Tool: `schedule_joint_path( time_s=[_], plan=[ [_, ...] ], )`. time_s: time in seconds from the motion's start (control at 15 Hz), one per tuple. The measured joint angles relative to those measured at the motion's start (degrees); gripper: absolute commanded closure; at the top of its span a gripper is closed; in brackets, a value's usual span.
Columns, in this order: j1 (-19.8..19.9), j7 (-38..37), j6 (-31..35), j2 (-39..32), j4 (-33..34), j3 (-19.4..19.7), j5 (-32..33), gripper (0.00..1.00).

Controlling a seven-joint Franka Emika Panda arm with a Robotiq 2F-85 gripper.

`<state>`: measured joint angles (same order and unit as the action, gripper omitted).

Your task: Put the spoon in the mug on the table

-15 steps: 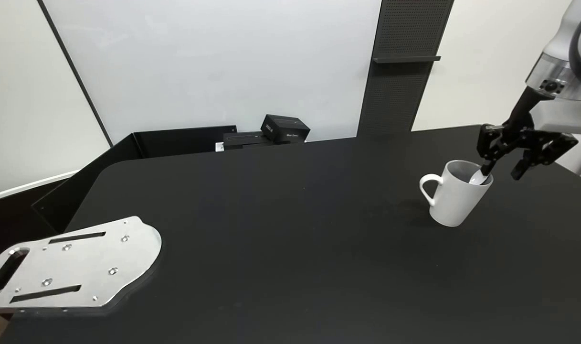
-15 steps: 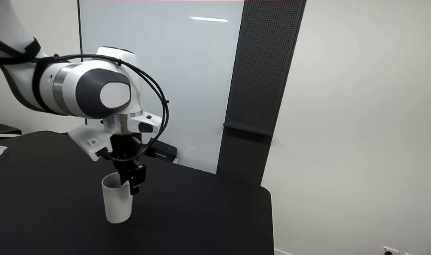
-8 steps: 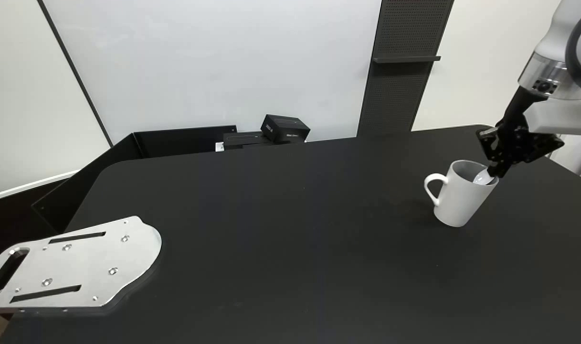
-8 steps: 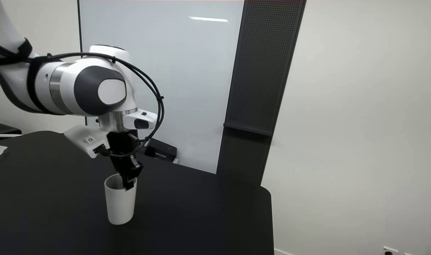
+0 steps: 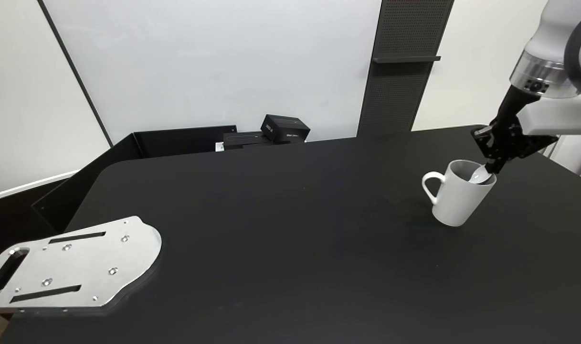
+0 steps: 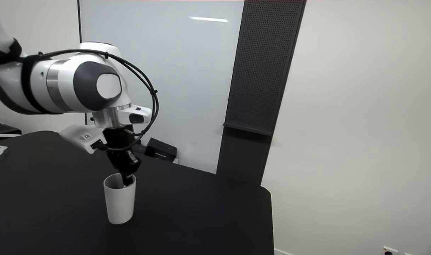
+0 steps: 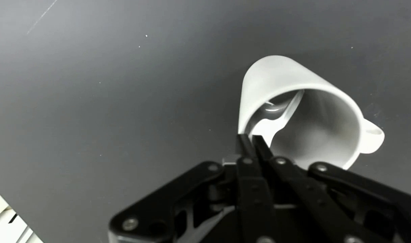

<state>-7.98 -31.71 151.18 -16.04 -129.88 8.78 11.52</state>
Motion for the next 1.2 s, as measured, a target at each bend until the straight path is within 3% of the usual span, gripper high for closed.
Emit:
schedule_joint_path(
  time_s=[0.4,0.73,1.2],
  plan=[
    [-0.2,-0.4,-1.3,0.8,1.1,0.5,0.7,0.99],
    [1.0,4.0,-9.9,6.6,2.6,-2.3,-4.1,0.99],
    [1.7,1.9,-12.0,16.1,3.1,-4.5,7.1,0.99]
  ],
)
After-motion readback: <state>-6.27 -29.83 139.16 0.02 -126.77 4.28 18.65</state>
